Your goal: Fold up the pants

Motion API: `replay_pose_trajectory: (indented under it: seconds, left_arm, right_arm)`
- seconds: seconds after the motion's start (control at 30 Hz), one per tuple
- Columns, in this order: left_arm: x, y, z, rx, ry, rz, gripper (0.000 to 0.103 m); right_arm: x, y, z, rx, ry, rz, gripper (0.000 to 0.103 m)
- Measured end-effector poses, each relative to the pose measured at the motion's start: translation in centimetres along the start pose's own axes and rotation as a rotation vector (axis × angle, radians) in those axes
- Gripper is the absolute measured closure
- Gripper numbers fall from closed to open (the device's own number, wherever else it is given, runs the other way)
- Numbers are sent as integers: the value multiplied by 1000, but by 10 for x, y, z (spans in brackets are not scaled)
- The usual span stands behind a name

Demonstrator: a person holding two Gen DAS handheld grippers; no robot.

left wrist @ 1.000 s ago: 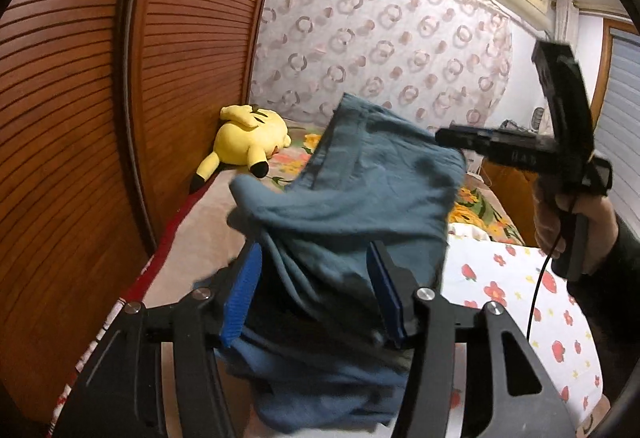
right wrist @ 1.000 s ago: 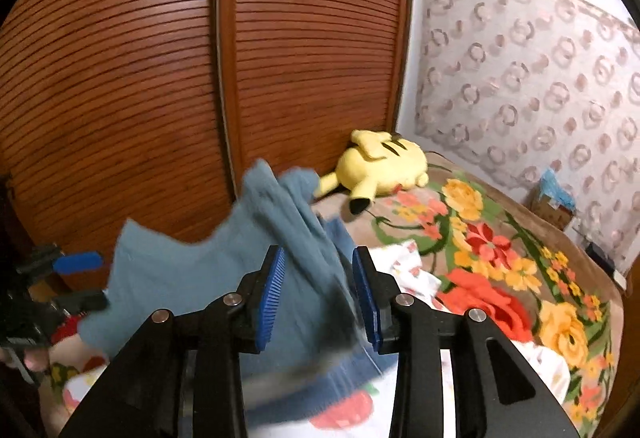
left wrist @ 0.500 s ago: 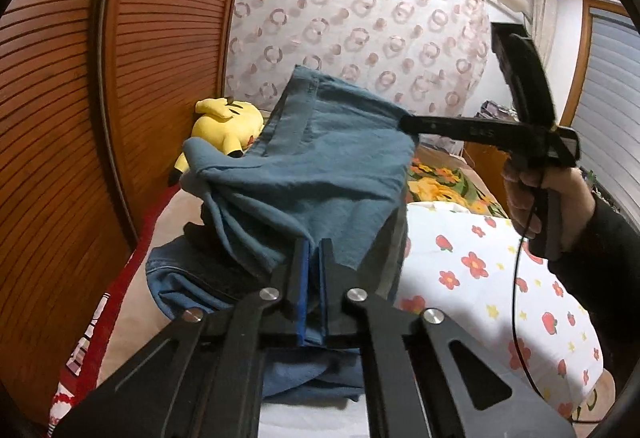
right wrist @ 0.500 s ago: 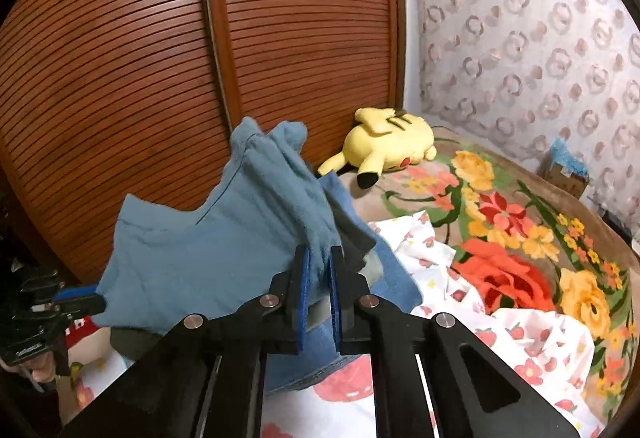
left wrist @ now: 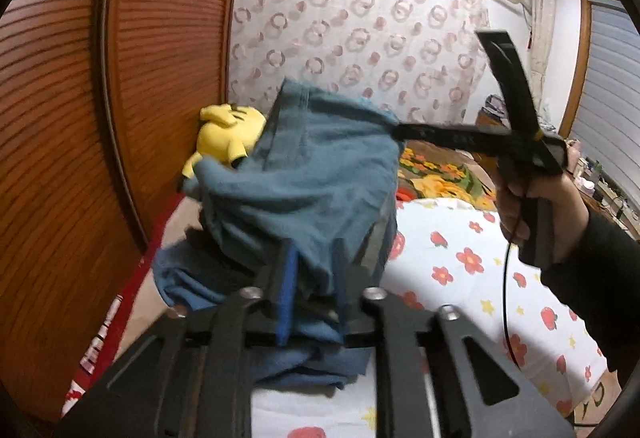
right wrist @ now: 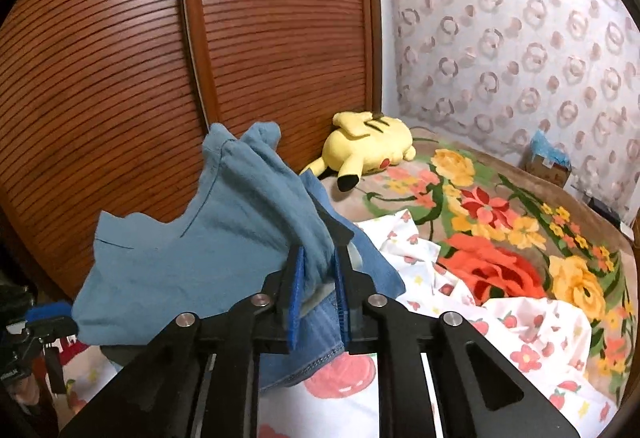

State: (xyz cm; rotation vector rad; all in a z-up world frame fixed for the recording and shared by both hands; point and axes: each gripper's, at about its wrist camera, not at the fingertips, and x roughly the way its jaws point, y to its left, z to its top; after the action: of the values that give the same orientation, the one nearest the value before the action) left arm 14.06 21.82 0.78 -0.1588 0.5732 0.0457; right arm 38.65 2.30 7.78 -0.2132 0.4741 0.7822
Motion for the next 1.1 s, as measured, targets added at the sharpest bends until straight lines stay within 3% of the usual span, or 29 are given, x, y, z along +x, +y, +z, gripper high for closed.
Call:
replay_pose_trajectory:
  seconds: [0.07, 0.1, 0.33, 0.47, 0.8, 1.1]
  left_arm:
    - [-1, 2, 8, 2, -17, 5, 46]
    - [0, 2, 14, 7, -28, -1, 42]
    - [30, 6, 40, 55, -8, 24, 40]
    - [50, 14, 41, 33, 47, 2, 40]
    - [77, 25, 21, 2, 128, 7, 40]
    - [80, 27, 20, -2, 130, 9, 40]
  right_arm:
    - [-3, 2, -2, -1, -9, -2, 76]
    - [-6, 3, -4, 0, -14, 3, 73]
    - [-17, 10, -7, -7, -54, 54, 72]
    - [-10, 12, -1, -14, -72, 141, 72]
    - [54, -6, 3, -36, 58, 99, 72]
    - [45, 6, 1, -43, 38, 72, 72]
